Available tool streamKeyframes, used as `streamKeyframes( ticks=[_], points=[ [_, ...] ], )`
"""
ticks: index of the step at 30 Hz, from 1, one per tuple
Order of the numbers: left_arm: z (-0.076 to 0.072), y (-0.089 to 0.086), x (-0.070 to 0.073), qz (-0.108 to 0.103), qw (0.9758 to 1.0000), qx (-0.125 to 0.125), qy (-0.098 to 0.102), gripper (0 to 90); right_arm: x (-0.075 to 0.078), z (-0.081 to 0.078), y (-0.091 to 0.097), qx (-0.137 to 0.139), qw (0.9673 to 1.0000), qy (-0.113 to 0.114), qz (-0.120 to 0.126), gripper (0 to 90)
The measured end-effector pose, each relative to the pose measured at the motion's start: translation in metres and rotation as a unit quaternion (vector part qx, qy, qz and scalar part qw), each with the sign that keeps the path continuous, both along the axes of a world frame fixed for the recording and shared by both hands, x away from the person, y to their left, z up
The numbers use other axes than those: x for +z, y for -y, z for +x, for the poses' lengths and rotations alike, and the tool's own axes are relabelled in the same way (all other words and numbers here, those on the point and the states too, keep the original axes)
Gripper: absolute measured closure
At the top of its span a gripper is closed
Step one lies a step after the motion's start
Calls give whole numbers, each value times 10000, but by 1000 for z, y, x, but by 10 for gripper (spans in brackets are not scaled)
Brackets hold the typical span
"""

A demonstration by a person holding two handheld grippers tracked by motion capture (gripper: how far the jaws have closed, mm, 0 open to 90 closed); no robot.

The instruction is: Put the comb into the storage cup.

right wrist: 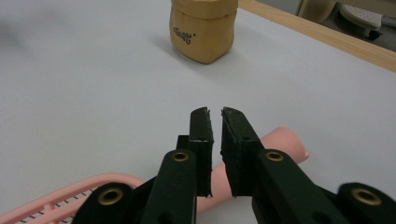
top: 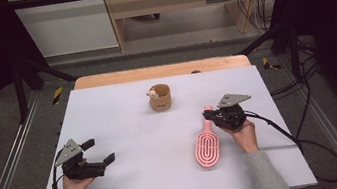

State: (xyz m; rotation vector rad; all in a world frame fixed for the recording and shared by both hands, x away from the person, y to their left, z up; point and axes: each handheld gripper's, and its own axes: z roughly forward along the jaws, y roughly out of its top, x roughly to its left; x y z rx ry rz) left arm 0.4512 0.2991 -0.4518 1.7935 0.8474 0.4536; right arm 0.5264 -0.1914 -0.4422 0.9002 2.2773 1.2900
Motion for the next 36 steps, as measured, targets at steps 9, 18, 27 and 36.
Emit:
streamKeyframes(
  ticks=[9,18,27,36],
  points=[
    [0,0,0,2,10000,-3,-2,0,-8,11,-9,-36,9997,-125,-208,900],
    [1,0,-1,11,10000,-3,-8,0,-16,18,-12,-112,9993,-126,-344,900],
    [1,0,-1,21,10000,-7,-9,0,-23,22,-14,-119,9980,-209,-592,900],
    [1,1,-1,26,10000,-5,-10,1,-24,21,-13,-176,9966,-263,-755,900]
  ],
)
